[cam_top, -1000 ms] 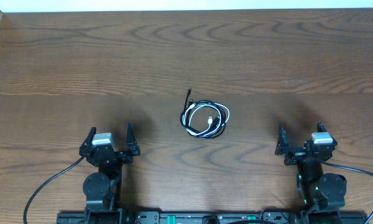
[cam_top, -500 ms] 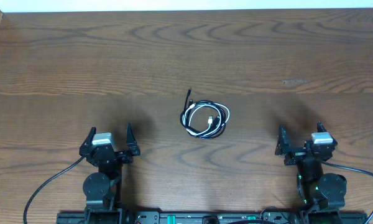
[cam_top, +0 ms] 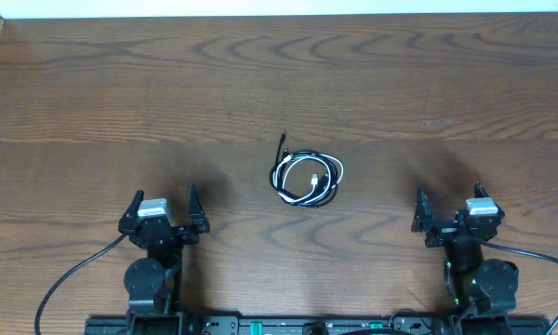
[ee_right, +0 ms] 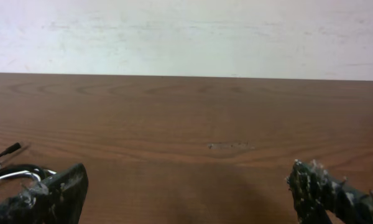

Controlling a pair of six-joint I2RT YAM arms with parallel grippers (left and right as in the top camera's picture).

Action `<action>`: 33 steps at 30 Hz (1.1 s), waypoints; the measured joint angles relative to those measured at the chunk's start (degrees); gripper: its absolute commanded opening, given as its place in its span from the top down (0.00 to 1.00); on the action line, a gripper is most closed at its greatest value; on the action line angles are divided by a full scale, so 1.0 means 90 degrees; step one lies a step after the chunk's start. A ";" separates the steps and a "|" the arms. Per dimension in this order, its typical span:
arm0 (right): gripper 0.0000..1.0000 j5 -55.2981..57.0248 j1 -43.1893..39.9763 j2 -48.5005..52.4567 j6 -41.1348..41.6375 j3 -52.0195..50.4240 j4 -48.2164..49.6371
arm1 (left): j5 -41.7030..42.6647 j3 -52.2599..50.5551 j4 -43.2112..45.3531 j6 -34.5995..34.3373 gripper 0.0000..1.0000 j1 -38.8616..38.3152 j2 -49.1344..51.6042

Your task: Untangle cables

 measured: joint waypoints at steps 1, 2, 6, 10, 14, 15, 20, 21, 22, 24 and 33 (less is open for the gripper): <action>0.01 0.0000 0.0000 0.0000 -0.0002 0.0000 0.0000 | 0.0000 0.0000 0.0000 0.0000 0.02 0.0000 0.0000; 0.01 0.0000 0.0000 0.0000 -0.0002 0.0000 0.0002 | 0.0000 0.0000 0.0007 0.0000 0.02 0.0000 0.0000; 0.01 0.0000 0.0000 0.0002 -0.0002 0.0000 0.0000 | 0.0032 0.0000 0.0058 -0.0180 0.02 0.0000 0.0000; 0.01 0.0051 0.0000 0.0002 -0.0005 0.0000 0.0015 | 0.0340 0.0000 0.0046 -0.0362 0.02 0.0000 0.0024; 0.01 0.0211 0.0000 0.0002 -0.0007 0.0000 0.0148 | 0.0597 0.0090 -0.0012 -0.0437 0.02 0.0000 0.0376; 0.01 0.0231 0.0000 0.0005 -0.0007 0.0000 0.0211 | 0.0634 0.0177 -0.0056 -0.0459 0.02 0.0000 0.0510; 0.01 0.0299 0.0000 -0.0012 -0.0053 0.0027 0.0389 | 0.0767 0.1532 -0.0362 -0.0483 0.02 0.0000 0.1753; 0.01 0.0301 0.0000 -0.0010 -0.0063 0.0063 0.0386 | 0.0801 0.1865 -0.0469 -0.0483 0.02 0.0000 0.2064; 0.01 0.0306 0.0000 -0.0010 -0.0078 0.0109 0.0386 | 0.0840 0.2106 -0.0517 -0.0481 0.02 0.0000 0.2307; 0.01 0.0304 0.0000 -0.0005 -0.0100 0.0291 0.0328 | 0.0940 0.2616 -0.0690 -0.0481 0.02 0.0000 0.2868; 0.01 0.0287 0.0000 0.0602 -0.0124 0.1899 -0.0984 | 0.1749 0.4728 -0.1613 -0.0483 0.02 -0.0010 0.5231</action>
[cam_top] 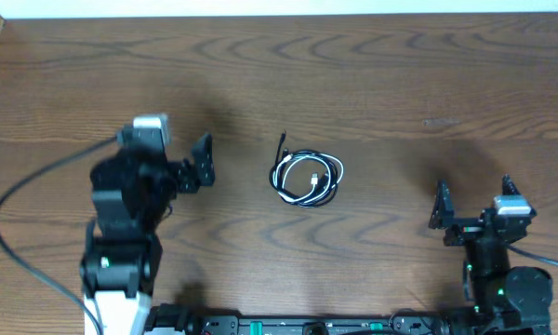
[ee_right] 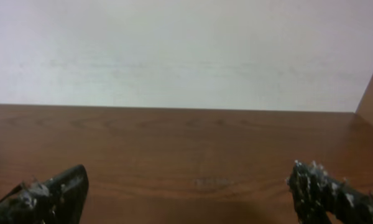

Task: Untangle cables
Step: 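Move both grippers toward the black and white cable bundle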

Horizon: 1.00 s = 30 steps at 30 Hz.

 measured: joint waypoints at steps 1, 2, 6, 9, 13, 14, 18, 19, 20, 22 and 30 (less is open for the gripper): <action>0.01 0.0000 0.0000 0.0158 0.0000 0.0194 -0.0109 | 0.0075 0.0279 -0.0226 -0.0002 0.02 -0.0022 0.0238; 0.01 0.0000 0.0000 0.0347 0.0000 0.0418 -0.0226 | 0.0124 0.0551 -0.0418 -0.0005 0.02 -0.0058 0.0469; 0.01 -0.0010 0.0000 0.1139 0.0000 0.1275 -0.0753 | 0.0243 0.1472 -0.1161 0.0024 0.02 -0.0381 0.1190; 0.01 -0.0102 0.0000 0.1807 -0.0002 0.1872 -0.1185 | 0.0262 0.2096 -0.1593 0.0143 0.02 -0.0777 0.1698; 0.01 -0.0457 0.0000 0.2803 0.0000 0.2613 -0.1770 | 0.0143 0.2630 -0.2118 0.0226 0.02 -0.1219 0.2198; 0.01 -0.0559 0.0000 0.3024 -0.0002 0.2769 -0.1880 | 0.0126 0.2735 -0.2259 0.0245 0.02 -0.1285 0.2295; 0.01 -0.0979 0.0000 0.3942 -0.0002 0.3368 -0.2331 | 0.0034 0.3390 -0.3225 0.0304 0.02 -0.1464 0.2919; 0.01 -0.1093 0.0000 0.4172 -0.0002 0.3509 -0.2443 | 0.0015 0.3572 -0.3483 0.0316 0.02 -0.1494 0.3082; 0.01 -0.1226 0.0000 0.4437 0.0000 0.3672 -0.2569 | 0.0017 0.3769 -0.3740 0.0318 0.02 -0.1520 0.3257; 0.01 -0.1387 0.0000 0.4796 0.0046 0.3874 -0.2783 | 0.0007 0.4158 -0.4182 0.0318 0.02 -0.1596 0.3611; 0.01 -0.1962 -0.0015 0.6178 0.0386 0.4313 -0.3041 | 0.0185 0.4452 -0.4493 0.0185 0.02 -0.2006 0.4476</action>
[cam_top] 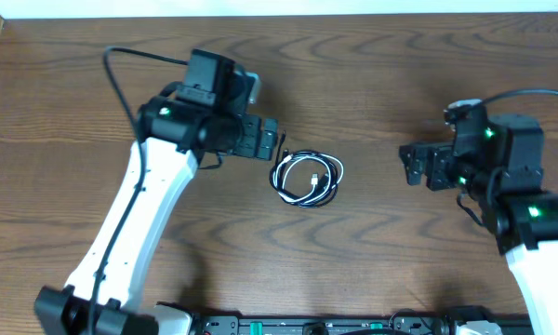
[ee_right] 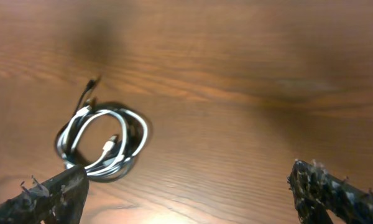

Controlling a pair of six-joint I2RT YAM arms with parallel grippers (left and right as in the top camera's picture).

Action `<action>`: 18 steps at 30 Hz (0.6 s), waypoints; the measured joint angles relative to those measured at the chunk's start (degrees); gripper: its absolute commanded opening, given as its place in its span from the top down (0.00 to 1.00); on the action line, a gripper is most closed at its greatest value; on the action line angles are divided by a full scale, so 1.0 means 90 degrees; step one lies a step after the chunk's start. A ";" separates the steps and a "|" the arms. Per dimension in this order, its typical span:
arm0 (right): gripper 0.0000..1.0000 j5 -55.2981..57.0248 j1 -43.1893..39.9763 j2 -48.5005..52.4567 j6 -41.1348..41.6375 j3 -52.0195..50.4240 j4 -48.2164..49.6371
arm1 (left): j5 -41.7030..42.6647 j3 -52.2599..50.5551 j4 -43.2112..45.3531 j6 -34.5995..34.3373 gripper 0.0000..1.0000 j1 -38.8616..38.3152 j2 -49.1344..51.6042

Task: Untangle cables
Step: 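Move both grippers toward the black and white cable bundle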

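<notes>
A small coil of tangled black and white cables [cam_top: 305, 179] lies mid-table, with a black plug end [cam_top: 283, 142] sticking out at its upper left. My left gripper [cam_top: 272, 140] hovers just left of that plug end and looks open with nothing in it. To the right of the coil, a good gap away, my right gripper [cam_top: 411, 166] faces it. The right wrist view shows the coil [ee_right: 102, 146] ahead at the left. There the right gripper [ee_right: 186, 183] is open wide, its fingers empty.
The brown wooden table [cam_top: 372, 84] spreads all round the coil. The left arm's own black cable [cam_top: 139, 54] loops over the table's back left. A pale wall edge runs along the far side.
My left gripper has moved from mid-left of the table to just beside the coil's plug end. My right arm has gone from the front edge to the coil's right, tilted down at it.
Both arms were parked at the front edge, grippers open, with the coil untouched mid-table. Then the left arm was out over the left side while the right stayed back. Now both grippers flank the coil, which has not moved.
</notes>
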 measured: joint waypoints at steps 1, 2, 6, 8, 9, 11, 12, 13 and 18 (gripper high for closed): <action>0.01 -0.0172 0.0002 0.0143 -0.0002 0.0000 0.0085 | 0.0131 0.0000 -0.0032 -0.0066 0.02 -0.0041 0.0085; 0.01 -0.0323 0.0002 0.0245 -0.0019 0.0000 0.0138 | 0.0301 -0.0002 -0.0017 -0.0119 0.00 -0.0078 0.0155; 0.01 -0.0753 0.0002 0.0491 -0.0024 0.0000 0.0340 | 0.0857 -0.0002 0.0233 -0.0299 0.14 -0.0226 0.0393; 0.03 -0.1022 0.0002 0.0522 0.0029 0.0000 0.0369 | 0.0981 0.0000 0.0243 -0.0423 0.14 -0.0330 0.0580; 0.08 -0.1117 0.0002 0.0522 0.0039 0.0000 0.0401 | 0.0984 0.0000 0.0219 -0.0561 0.14 -0.0389 0.0695; 0.14 -0.1236 0.0002 0.0522 0.0100 0.0000 0.0413 | 0.0899 0.0000 0.0136 -0.0908 0.16 -0.0515 0.0979; 0.14 -0.1256 0.0002 0.0522 0.0141 0.0000 0.0398 | 0.0806 0.0000 0.0107 -0.1098 0.17 -0.0588 0.1141; 0.15 -0.1246 0.0002 0.0522 0.0197 0.0000 0.0350 | 0.0680 0.0000 0.0090 -0.1307 0.20 -0.0656 0.1302; 0.19 -0.1027 0.0002 0.0522 0.0527 0.0000 0.0046 | -0.0146 0.0000 0.0019 -0.2324 0.45 -0.0959 0.2052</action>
